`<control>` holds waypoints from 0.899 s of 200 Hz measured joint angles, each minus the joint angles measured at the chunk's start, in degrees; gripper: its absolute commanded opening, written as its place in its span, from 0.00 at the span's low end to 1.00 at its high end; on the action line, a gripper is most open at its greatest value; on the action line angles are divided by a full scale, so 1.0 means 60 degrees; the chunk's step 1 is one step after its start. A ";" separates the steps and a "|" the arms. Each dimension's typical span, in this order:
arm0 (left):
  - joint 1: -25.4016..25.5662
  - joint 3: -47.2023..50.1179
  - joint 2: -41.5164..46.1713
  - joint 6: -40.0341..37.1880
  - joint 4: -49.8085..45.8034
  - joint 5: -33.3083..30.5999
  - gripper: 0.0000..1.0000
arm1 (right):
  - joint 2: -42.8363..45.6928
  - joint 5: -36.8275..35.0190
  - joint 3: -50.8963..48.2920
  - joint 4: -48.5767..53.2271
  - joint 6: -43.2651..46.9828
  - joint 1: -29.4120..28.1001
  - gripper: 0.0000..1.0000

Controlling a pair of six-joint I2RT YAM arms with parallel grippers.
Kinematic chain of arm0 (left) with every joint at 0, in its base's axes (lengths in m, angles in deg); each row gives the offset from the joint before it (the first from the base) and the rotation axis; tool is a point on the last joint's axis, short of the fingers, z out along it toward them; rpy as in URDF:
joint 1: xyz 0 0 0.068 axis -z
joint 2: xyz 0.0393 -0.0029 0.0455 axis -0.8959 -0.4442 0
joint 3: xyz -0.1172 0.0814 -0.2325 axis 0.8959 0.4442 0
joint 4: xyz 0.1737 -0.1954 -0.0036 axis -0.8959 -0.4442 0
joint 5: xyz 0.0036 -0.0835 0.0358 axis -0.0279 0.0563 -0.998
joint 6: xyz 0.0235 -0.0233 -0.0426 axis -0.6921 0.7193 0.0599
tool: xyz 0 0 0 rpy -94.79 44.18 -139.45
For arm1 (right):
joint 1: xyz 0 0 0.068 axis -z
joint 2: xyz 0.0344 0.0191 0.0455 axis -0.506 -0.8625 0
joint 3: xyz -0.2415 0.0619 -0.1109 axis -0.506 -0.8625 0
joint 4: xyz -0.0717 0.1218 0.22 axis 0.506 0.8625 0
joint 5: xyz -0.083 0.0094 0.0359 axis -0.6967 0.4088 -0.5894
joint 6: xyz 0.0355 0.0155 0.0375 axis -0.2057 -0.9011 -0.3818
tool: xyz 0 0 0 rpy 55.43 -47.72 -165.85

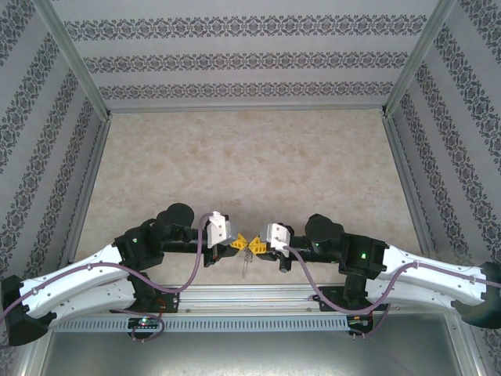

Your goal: Put the keys on the keyring

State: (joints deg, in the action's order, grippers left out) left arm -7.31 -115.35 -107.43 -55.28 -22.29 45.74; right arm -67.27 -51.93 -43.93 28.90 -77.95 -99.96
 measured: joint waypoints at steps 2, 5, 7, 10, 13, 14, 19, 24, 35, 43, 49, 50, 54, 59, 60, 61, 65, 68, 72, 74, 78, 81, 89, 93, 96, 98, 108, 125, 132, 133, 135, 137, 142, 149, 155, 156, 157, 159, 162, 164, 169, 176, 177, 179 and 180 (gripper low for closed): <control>0.0000 0.0000 0.0000 0.0004 0.0000 -0.0004 0.00 | 0.0004 -0.0004 -0.0007 -0.0004 0.0004 -0.0004 0.00; 0.0000 0.0000 0.0000 0.0015 0.0000 -0.0004 0.00 | 0.0011 -0.0011 -0.0015 0.0000 0.0007 -0.0011 0.00; 0.0000 0.0000 0.0000 0.0015 0.0000 -0.0004 0.00 | 0.0018 -0.0029 -0.0025 0.0000 0.0011 -0.0015 0.00; 0.0000 0.0000 0.0000 0.0018 0.0000 -0.0004 0.00 | 0.0029 -0.0036 -0.0033 0.0000 0.0015 -0.0022 0.00; 0.0000 0.0000 0.0000 0.0018 0.0000 -0.0004 0.00 | 0.0029 -0.0051 -0.0047 0.0004 0.0022 -0.0033 0.00; 0.0000 0.0000 0.0000 0.0018 0.0000 -0.0004 0.00 | 0.0029 -0.0062 -0.0047 0.0004 0.0022 -0.0036 0.00; 0.0000 0.0000 0.0000 0.0022 0.0000 -0.0022 0.00 | 0.0044 -0.0102 -0.0069 -0.0004 0.0029 -0.0058 0.00; 0.0000 0.0000 0.0000 0.0022 0.0000 -0.0033 0.00 | 0.0058 -0.0146 -0.0087 0.0004 0.0025 -0.0080 0.00; 0.0000 0.0000 0.0000 0.0022 0.0000 -0.0036 0.00 | 0.0080 -0.0251 -0.0113 0.0004 0.0029 -0.0124 0.00; 0.0000 0.0000 0.0000 0.0022 0.0000 -0.0047 0.00 | 0.0095 -0.0310 -0.0113 0.0004 0.0029 -0.0138 0.00; 0.0000 0.0000 0.0000 0.0022 0.0004 -0.0062 0.00 | 0.0113 -0.0350 -0.0113 0.0004 0.0029 -0.0138 0.00; 0.0000 0.0000 0.0000 0.0022 0.0004 -0.0066 0.00 | 0.0113 -0.0357 -0.0117 0.0004 0.0029 -0.0138 0.00; 0.0000 0.0000 0.0004 0.0022 0.0007 -0.0069 0.00 | 0.0127 -0.0397 -0.0117 0.0004 0.0029 -0.0138 0.00; 0.0000 0.0000 0.0007 0.0022 0.0011 -0.0069 0.00 | 0.0138 -0.0444 -0.0127 0.0004 0.0029 -0.0138 0.00; 0.0000 0.0000 0.0007 0.0025 0.0011 -0.0073 0.00 | 0.0142 -0.0452 -0.0127 0.0004 0.0029 -0.0138 0.00; 0.0000 0.0000 0.0007 0.0025 0.0011 -0.0073 0.00 | 0.0153 -0.0463 -0.0131 0.0004 0.0029 -0.0138 0.00; 0.0000 0.0000 0.0007 0.0025 0.0015 -0.0073 0.00 | 0.0157 -0.0495 -0.0142 0.0004 0.0029 -0.0142 0.00; 0.0000 0.0000 0.0007 0.0025 0.0015 -0.0073 0.00 | 0.0171 -0.0506 -0.0146 0.0004 0.0029 -0.0142 0.00; 0.0000 0.0000 0.0007 0.0029 0.0011 -0.0076 0.00 | 0.0178 -0.0525 -0.0160 0.0004 0.0029 -0.0142 0.00; 0.0000 0.0000 0.0007 0.0033 0.0015 -0.0080 0.00 | 0.0189 -0.0539 -0.0168 0.0007 0.0029 -0.0142 0.00; 0.0000 0.0000 0.0007 0.0040 0.0015 -0.0091 0.00 | 0.0193 -0.0550 -0.0178 0.0004 0.0029 -0.0146 0.00; 0.0000 0.0000 0.0007 0.0051 0.0015 -0.0109 0.00 | 0.0204 -0.0583 -0.0193 0.0004 0.0029 -0.0160 0.00; 0.0000 0.0000 0.0011 0.0058 0.0015 -0.0131 0.00 | 0.0222 -0.0619 -0.0219 0.0004 0.0029 -0.0186 0.00; 0.0000 0.0000 0.0011 0.0058 0.0015 -0.0146 0.00 | 0.0229 -0.0648 -0.0233 0.0004 0.0029 -0.0204 0.00; 0.0000 0.0000 0.0015 0.0058 0.0011 -0.0146 0.00 | 0.0240 -0.0652 -0.0240 0.0007 0.0029 -0.0204 0.00; 0.0000 0.0000 0.0015 0.0062 0.0011 -0.0146 0.00 | 0.0240 -0.0652 -0.0248 0.0007 0.0029 -0.0208 0.00; 0.0000 0.0000 0.0029 0.0069 0.0015 -0.0160 0.00 | 0.0262 -0.0714 -0.0270 0.0004 0.0029 -0.0237 0.00; 0.0000 0.0000 0.0073 0.0095 0.0015 -0.0186 0.00 | 0.0262 -0.0747 -0.0280 0.0004 0.0029 -0.0248 0.00; 0.0000 0.0000 0.0084 0.0102 0.0015 -0.0200 0.00 | 0.0262 -0.0754 -0.0280 0.0000 0.0029 -0.0248 0.00; 0.0000 0.0000 0.0087 0.0102 0.0015 -0.0204 0.00 | 0.0262 -0.0754 -0.0280 0.0000 0.0029 -0.0248 0.00; 0.0000 0.0000 0.0091 0.0109 0.0015 -0.0215 0.00 | 0.0262 -0.0750 -0.0280 0.0000 0.0029 -0.0248 0.00; 0.0000 0.0000 0.0091 0.0120 0.0015 -0.0215 0.00 | 0.0262 -0.0754 -0.0280 0.0000 0.0029 -0.0248 0.00; 0.0000 0.0000 0.0091 0.0127 0.0015 -0.0219 0.00 | 0.0262 -0.0750 -0.0284 0.0000 0.0025 -0.0248 0.00; 0.0000 0.0000 0.0098 0.0131 0.0015 -0.0219 0.00 | 0.0262 -0.0754 -0.0284 0.0000 0.0025 -0.0248 0.00; 0.0000 0.0000 0.0102 0.0131 0.0015 -0.0222 0.00 | 0.0262 -0.0754 -0.0284 0.0000 0.0029 -0.0248 0.00; 0.0000 0.0000 0.0102 0.0131 0.0015 -0.0222 0.00 | 0.0262 -0.0754 -0.0284 -0.0004 0.0029 -0.0248 0.00; 0.0000 0.0000 0.0102 0.0135 0.0015 -0.0222 0.00 | 0.0262 -0.0754 -0.0284 -0.0004 0.0025 -0.0248 0.00; 0.0000 0.0000 0.0106 0.0135 0.0015 -0.0226 0.00 | 0.0262 -0.0754 -0.0284 -0.0004 0.0025 -0.0248 0.00; 0.0000 0.0000 0.0106 0.0135 0.0015 -0.0226 0.00 | 0.0262 -0.0754 -0.0288 0.0000 0.0029 -0.0248 0.00; 0.0000 0.0000 0.0109 0.0135 0.0015 -0.0222 0.00 | 0.0262 -0.0754 -0.0288 -0.0004 0.0025 -0.0248 0.00; 0.0000 0.0000 0.0109 0.0138 0.0015 -0.0226 0.00 | 0.0262 -0.0754 -0.0295 -0.0007 0.0029 -0.0248 0.01; 0.0000 0.0000 0.0117 0.0138 0.0015 -0.0226 0.00 | 0.0262 -0.0754 -0.0306 -0.0007 0.0025 -0.0248 0.04; 0.0000 0.0000 0.0117 0.0142 0.0015 -0.0229 0.00 | 0.0262 -0.0754 -0.0306 -0.0007 0.0029 -0.0248 0.05; 0.0000 0.0000 0.0117 0.0146 0.0015 -0.0233 0.00 | 0.0262 -0.0754 -0.0313 -0.0011 0.0025 -0.0248 0.05; 0.0000 0.0000 0.0117 0.0146 0.0015 -0.0237 0.00 | 0.0262 -0.0754 -0.0317 -0.0015 0.0025 -0.0248 0.06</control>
State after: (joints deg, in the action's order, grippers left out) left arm -7.31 -115.35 -106.73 -54.40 -22.20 44.32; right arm -65.70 -56.45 -45.83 28.81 -77.79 -101.45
